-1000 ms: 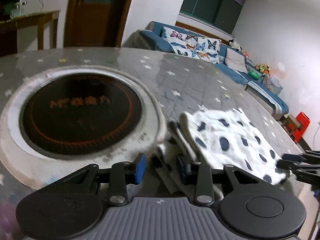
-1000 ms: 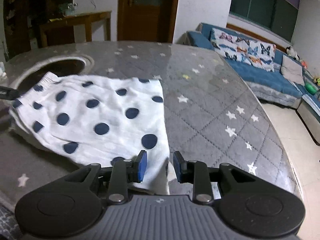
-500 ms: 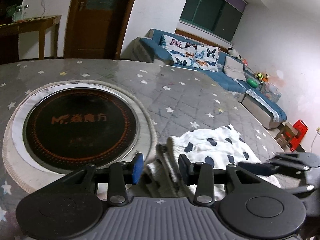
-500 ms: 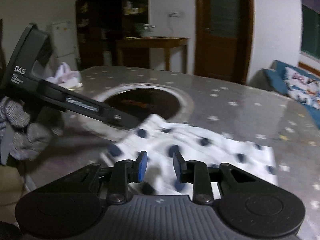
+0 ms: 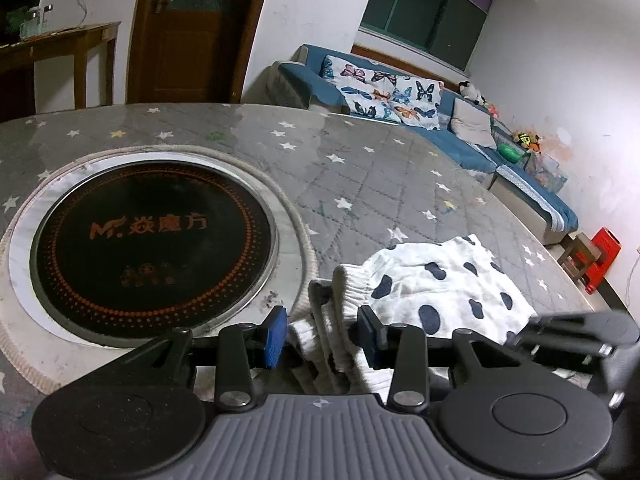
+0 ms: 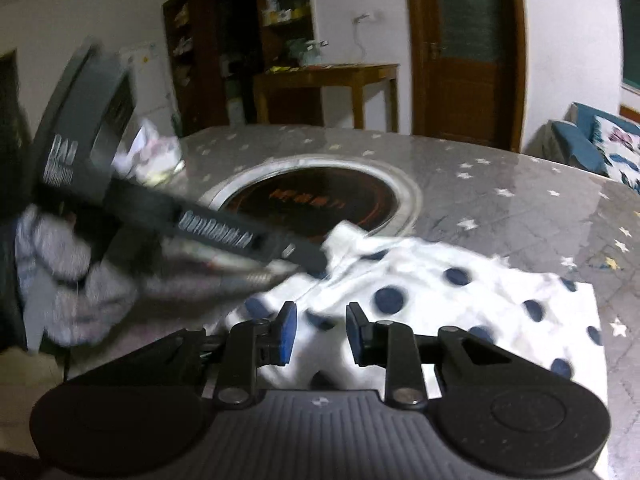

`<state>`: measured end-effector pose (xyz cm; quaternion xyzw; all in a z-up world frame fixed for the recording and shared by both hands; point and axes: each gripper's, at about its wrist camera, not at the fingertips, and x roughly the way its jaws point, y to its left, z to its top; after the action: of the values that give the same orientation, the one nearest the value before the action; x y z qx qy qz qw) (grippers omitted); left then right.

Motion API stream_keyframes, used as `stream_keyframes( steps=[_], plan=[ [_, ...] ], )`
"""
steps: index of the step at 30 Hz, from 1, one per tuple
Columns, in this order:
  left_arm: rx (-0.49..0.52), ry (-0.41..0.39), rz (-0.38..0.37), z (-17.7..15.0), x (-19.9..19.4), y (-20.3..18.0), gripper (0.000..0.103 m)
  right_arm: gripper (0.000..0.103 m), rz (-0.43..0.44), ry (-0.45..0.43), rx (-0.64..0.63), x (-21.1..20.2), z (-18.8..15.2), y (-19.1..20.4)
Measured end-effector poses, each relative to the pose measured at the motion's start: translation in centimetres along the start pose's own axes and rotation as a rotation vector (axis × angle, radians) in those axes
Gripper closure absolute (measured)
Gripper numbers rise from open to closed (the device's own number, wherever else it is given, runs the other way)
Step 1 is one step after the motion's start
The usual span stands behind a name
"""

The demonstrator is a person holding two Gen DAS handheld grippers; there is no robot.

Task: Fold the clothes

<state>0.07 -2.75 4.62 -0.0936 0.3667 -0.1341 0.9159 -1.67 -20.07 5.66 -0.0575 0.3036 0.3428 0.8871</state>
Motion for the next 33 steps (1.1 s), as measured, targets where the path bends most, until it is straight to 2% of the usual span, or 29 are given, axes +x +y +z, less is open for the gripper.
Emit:
stream_keyframes(
  steps=[6, 12, 16, 19, 21, 26, 28, 33],
  plan=[
    [-0.004, -0.002, -0.001, -0.1, -0.1, -0.1, 0.060, 0.076, -0.074, -0.026, 0.061, 2.2, 2.6, -2.7],
    [-0.018, 0.008, -0.004, -0.2, 0.0, 0.2, 0.059, 0.076, -0.080, 0.061, 0.071, 6.8, 2.2, -4.0],
    [-0.031, 0.000, -0.007, -0.1, -0.5, 0.4, 0.059, 0.076, -0.086, 0.017, 0.047, 4.7, 1.8, -3.2],
    [-0.044, -0.009, -0.010, -0.1, -1.2, 0.5, 0.057, 0.075, -0.081, -0.002, -0.024, 2.4, 1.6, -1.9],
    [-0.059, -0.013, -0.012, -0.1, -1.6, 0.6, 0.055, 0.066, -0.073, -0.006, -0.081, 0.9, 1.3, -0.9],
    [-0.093, -0.002, -0.012, -0.2, -2.0, 0.5, 0.050, 0.062, -0.015, 0.019, -0.221, -1.3, -0.2, 2.4],
    [-0.111, 0.009, -0.018, -0.2, -1.9, 0.4, 0.046, 0.057, -0.005, 0.031, -0.286, -1.4, -0.8, 3.7],
    [-0.171, 0.049, -0.019, -0.6, -1.7, 0.2, 0.043, 0.056, -0.031, 0.053, -0.468, 0.7, -2.5, 7.0]
  ],
)
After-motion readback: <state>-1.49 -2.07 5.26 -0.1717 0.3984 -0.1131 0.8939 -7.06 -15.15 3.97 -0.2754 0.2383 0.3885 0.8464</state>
